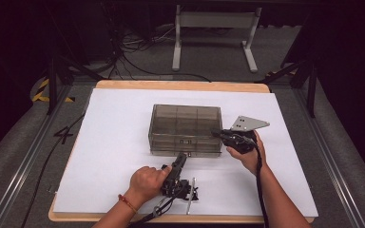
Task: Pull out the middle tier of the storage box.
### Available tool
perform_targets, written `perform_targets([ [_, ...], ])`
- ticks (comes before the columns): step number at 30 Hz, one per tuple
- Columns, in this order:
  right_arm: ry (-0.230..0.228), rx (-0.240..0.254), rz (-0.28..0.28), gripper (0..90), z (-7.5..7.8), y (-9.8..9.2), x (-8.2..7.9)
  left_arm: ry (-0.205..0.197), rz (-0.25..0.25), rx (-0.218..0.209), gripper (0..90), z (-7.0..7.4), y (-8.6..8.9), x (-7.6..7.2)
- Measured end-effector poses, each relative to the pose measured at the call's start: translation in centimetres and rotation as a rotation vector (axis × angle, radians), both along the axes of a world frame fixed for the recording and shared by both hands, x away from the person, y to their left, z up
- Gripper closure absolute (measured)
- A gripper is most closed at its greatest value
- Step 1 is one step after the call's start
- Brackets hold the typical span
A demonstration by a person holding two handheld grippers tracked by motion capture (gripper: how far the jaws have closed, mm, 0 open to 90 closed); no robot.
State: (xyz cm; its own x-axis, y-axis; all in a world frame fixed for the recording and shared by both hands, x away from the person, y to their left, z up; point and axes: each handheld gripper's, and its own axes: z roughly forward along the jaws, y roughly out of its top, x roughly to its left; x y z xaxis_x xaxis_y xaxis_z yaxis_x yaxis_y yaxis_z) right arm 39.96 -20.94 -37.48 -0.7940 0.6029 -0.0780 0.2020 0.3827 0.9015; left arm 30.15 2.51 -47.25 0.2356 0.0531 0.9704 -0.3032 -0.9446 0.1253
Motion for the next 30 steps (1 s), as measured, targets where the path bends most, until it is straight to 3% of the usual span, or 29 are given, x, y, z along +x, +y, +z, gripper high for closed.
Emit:
perform_targets([
  [2,-0.001,-0.001,0.002,90.0,0.0,0.0,0.0,0.011,0.007,-0.007,79.2,0.0,0.1,-0.1],
  [3,0.001,-0.003,0.003,90.0,0.0,0.0,0.0,0.014,0.009,0.012,79.0,0.2,0.1,-0.2],
  [5,-0.001,-0.002,0.0,90.0,0.0,-0.1,0.1,0.031,-0.01,-0.022,74.4,0.1,0.1,-0.2],
  [10,-0.002,-0.001,-0.002,90.0,0.0,-0.2,0.1,0.073,-0.028,-0.054,62.9,0.4,0.3,-0.7],
  [16,-0.003,-0.007,-0.005,90.0,0.1,-0.3,0.1,0.157,-0.045,-0.163,58.8,1.8,1.3,-1.1],
  [19,0.0,-0.004,-0.006,90.0,0.1,-0.3,0.1,0.2,-0.038,-0.193,57.8,2.4,1.8,-1.2],
  [20,0.001,-0.003,-0.006,90.0,0.1,-0.4,0.1,0.192,-0.049,-0.205,57.8,2.7,2.0,-1.1],
  [22,0.001,-0.004,-0.005,90.0,0.1,-0.4,0.2,0.235,-0.044,-0.246,57.2,3.1,2.4,-1.1],
  [30,0.0,-0.006,-0.005,90.0,0.1,-0.4,0.1,0.274,-0.045,-0.292,54.5,4.2,3.7,-1.3],
])
